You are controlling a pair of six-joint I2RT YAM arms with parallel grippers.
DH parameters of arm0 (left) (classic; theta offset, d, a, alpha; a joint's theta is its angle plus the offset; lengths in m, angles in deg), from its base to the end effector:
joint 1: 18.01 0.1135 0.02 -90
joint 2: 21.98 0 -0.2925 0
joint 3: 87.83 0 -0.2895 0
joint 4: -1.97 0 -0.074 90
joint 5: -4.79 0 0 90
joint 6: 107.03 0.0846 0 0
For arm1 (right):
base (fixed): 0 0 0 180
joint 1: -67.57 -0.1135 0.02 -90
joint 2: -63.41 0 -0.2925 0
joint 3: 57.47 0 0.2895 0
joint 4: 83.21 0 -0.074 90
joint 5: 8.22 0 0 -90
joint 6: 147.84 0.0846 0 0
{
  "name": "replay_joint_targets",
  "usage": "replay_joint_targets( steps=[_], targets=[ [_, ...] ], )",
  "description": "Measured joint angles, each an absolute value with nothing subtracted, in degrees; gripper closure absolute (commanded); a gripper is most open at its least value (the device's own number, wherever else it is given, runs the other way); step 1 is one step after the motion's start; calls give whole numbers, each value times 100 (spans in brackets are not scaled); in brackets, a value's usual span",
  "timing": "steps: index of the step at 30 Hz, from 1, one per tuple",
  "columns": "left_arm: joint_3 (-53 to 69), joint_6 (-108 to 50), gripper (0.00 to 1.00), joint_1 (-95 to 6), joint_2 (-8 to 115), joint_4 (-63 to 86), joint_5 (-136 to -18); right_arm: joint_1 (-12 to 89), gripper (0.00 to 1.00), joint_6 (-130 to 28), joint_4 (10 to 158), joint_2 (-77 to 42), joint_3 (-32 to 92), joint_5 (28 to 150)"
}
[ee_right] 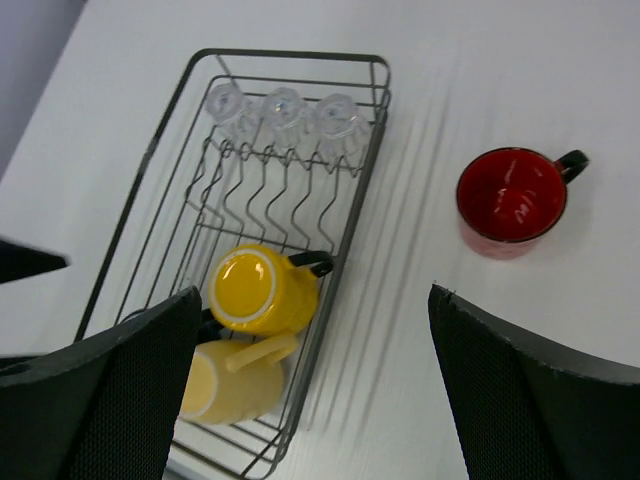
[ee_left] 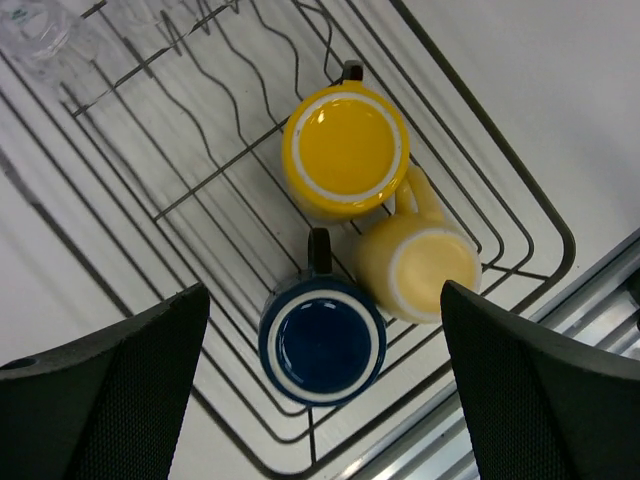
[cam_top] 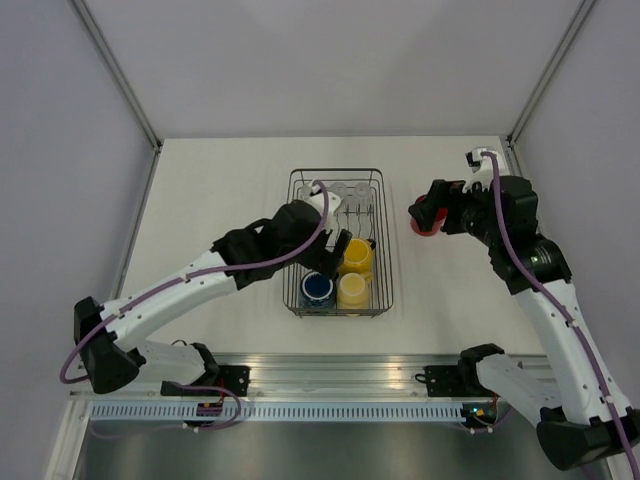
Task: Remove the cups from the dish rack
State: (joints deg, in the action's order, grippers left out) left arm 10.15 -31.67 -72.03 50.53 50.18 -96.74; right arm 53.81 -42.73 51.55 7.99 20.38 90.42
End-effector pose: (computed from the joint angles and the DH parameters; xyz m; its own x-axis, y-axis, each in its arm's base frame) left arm 0.2135 -0.2652 0.3422 -0.5326 0.3121 -0.7867 0.5856 0.8070 -0.0763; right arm 0.2562 0.0758 0.4037 -0.4599 0.1527 -0.8747 -0.2587 0.9193 0.2965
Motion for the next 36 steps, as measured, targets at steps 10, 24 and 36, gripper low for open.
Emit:
replay_joint_targets(
  steps=[10, 24, 36],
  targets=[
    [838, -2293, 0, -7253, 6552, 3757, -9228, 5381, 2, -4047, 5201, 2187, 1568, 10249],
    [191, -1991, 0, -7251, 7875, 3650, -9410, 5381, 2, -4100, 5011, 2414, 1568, 10788],
    [119, -1991, 0, -7174, 8421, 3613, -9399, 5381, 2, -4113, 5013, 2423, 1568, 10920]
  ],
)
